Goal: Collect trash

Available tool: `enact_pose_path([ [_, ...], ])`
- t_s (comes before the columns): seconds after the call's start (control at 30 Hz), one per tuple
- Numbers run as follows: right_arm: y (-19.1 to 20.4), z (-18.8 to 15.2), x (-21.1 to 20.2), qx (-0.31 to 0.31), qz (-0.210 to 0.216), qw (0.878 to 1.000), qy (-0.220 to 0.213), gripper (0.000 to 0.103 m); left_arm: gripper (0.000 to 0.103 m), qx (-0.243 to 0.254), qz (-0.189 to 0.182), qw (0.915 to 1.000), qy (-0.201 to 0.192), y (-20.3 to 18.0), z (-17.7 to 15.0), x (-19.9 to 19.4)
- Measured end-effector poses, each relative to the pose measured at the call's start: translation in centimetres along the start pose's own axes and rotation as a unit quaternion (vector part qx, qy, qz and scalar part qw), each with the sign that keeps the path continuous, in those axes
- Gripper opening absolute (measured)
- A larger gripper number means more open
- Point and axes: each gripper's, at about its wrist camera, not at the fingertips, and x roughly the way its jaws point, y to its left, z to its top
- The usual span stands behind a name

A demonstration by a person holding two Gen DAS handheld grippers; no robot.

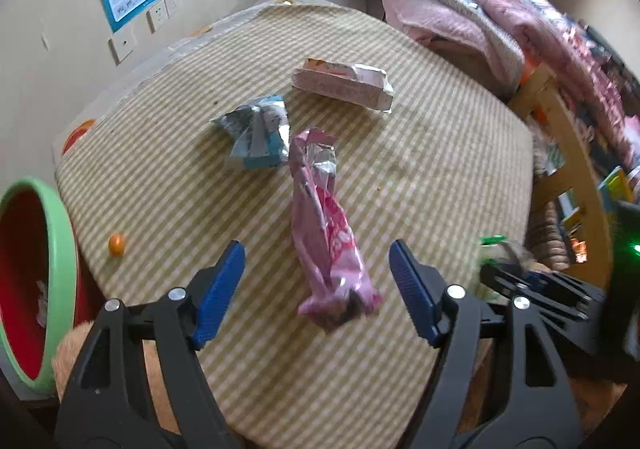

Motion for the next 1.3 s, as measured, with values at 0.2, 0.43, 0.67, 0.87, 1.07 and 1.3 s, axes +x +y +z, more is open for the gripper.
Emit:
enact_pose_path([
  [0.2,0.0,0.1,-1.0,-0.001,0.004,1.0,-0.024,0.023,0.071,0.015,0.028,0.9989,0.033,-1.7,0.7,4.0],
  [0.43,0.5,0.2,-1.2,-0.005,0.003,0.999,-0.032,0.023,0.027,0.017,0.056,0.9968,0.054,-1.1,-0.2,5.4],
  [0.67,0.5,0.0,-1.8,-0.007,-0.003,0.999,-0.044,0.023,0.023,0.01,0.041,0.9991,-0.006,-0.5,-0.3,0.5],
  [0.87,1.0,0.4,-3.1,-0.017,-0.014,0.998,-0.067,0.023,0.024,0.009,0.046,0.9961,-0.075,-0.3,0.0,-5.0],
  [1.07,1.9,2.4,-6.6,-0.013,-0.01,0.993,-0.116,0.023,0.024,-0.002,0.056,0.9907,-0.124,0.8,0.4,-8.8],
  [1.3,5.9,3.9,-9.5,-0.045,0.011,0.987,-0.154,0.024,0.024,-0.015,0.057,0.9873,-0.148,2.0,0.1,-11.0],
])
